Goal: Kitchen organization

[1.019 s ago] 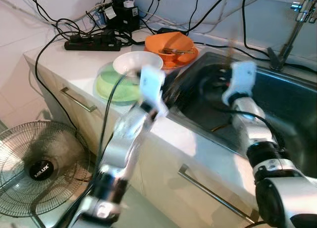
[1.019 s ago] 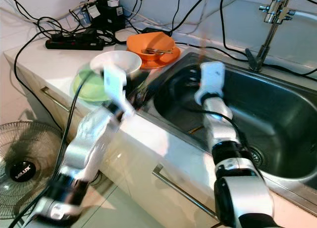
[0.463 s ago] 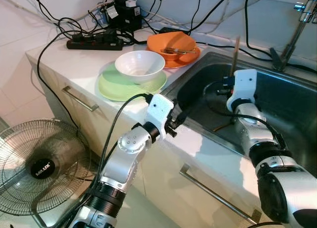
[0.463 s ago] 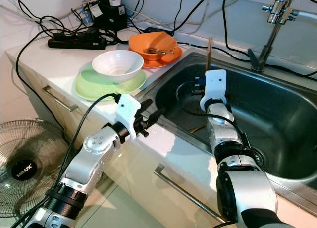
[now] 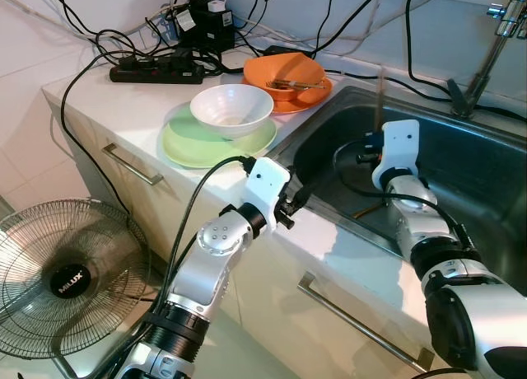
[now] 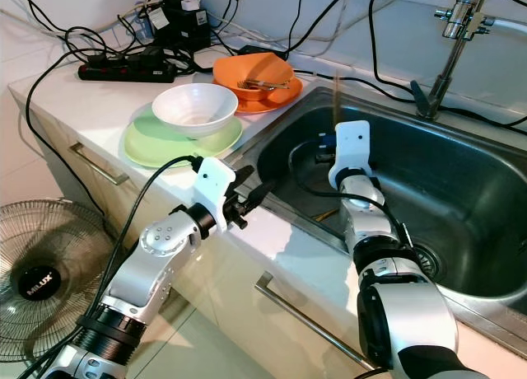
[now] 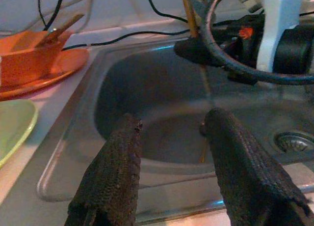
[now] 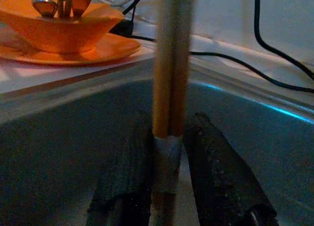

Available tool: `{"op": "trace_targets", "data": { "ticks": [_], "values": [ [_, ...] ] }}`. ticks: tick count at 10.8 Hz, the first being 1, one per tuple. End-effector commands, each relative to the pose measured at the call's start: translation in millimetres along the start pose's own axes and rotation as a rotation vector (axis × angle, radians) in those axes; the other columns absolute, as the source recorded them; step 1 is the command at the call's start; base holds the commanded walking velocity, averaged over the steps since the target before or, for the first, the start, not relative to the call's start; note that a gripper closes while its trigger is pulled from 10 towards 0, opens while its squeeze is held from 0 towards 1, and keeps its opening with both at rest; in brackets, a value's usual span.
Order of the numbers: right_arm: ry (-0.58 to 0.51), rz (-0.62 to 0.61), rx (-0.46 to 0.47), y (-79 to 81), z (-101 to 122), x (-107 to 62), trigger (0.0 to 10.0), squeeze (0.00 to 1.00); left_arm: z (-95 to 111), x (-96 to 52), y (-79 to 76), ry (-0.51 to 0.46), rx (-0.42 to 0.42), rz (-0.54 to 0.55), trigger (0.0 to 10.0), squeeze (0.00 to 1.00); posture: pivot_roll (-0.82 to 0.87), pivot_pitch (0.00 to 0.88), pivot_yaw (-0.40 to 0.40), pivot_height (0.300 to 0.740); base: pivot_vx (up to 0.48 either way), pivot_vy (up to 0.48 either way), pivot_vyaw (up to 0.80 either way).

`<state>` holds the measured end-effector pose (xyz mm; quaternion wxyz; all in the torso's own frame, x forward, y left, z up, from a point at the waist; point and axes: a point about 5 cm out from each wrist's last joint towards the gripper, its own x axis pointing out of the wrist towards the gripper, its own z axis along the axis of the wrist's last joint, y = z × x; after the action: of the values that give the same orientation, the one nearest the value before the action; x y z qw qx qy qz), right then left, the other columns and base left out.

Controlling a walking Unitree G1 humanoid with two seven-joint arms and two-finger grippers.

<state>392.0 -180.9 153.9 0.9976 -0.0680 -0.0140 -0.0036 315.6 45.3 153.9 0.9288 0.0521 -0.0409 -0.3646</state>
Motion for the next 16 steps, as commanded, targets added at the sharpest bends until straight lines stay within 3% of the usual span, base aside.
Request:
{"op": "trace_targets", "data": {
  "ticks": [1,5,6,7,10,11,13,14,16],
  "values": [
    [-0.03,0.014,-0.003,3.3,8,3.1,10.0,1.0,-1,1.2,-3.3,0.0,0.011,-0.017,10.0,0.0,0.14,0.0,0.043,0.74,0.0,0.0,0.0],
    [-0.038,0.018,-0.004,3.5,9,2.9,10.0,1.0,-1,2.5,-7.3,-0.006,0.004,-0.025,10.0,0.0,0.14,0.0,0.041,0.74,0.0,0.0,0.0],
    [-0.042,0.021,-0.007,4.5,9,3.1,10.0,0.62,-1,2.5,-7.5,-0.008,0.003,-0.024,10.0,0.0,0.14,0.0,0.04,0.74,0.0,0.0,0.0],
    [-0.077,0.029,-0.008,6.5,16,4.3,10.0,0.0,1,2.5,-5.4,-0.027,0.003,-0.005,10.0,0.0,0.14,0.0,0.04,0.74,0.0,0.0,0.0],
    [-0.324,0.101,0.017,16.2,69,6.4,10.0,0.0,11,3.0,9.1,-0.07,0.052,0.089,10.0,0.0,0.12,0.0,0.037,0.74,0.0,0.0,0.0],
    [-0.341,0.109,0.017,17.6,71,4.2,10.0,0.0,13,2.9,11.6,-0.078,0.057,0.102,10.0,0.0,0.12,0.0,0.037,0.74,0.0,0.0,0.0],
    [-0.356,0.167,0.028,24.7,63,-12.0,10.0,0.0,24,0.3,29.0,-0.112,0.087,0.186,10.0,0.0,0.12,0.0,0.036,0.74,0.0,0.0,0.0],
    [-0.296,0.204,0.015,26.3,41,-22.6,10.0,0.0,33,-2.2,47.0,-0.141,0.108,0.268,10.0,0.0,0.12,0.0,0.036,0.74,0.0,0.0,0.0],
    [-0.249,0.232,0.018,29.2,30,-32.5,10.0,0.0,44,-5.4,70.3,-0.173,0.107,0.384,10.0,0.0,0.12,0.0,0.037,0.74,0.0,0.0,0.0]
  ]
}}
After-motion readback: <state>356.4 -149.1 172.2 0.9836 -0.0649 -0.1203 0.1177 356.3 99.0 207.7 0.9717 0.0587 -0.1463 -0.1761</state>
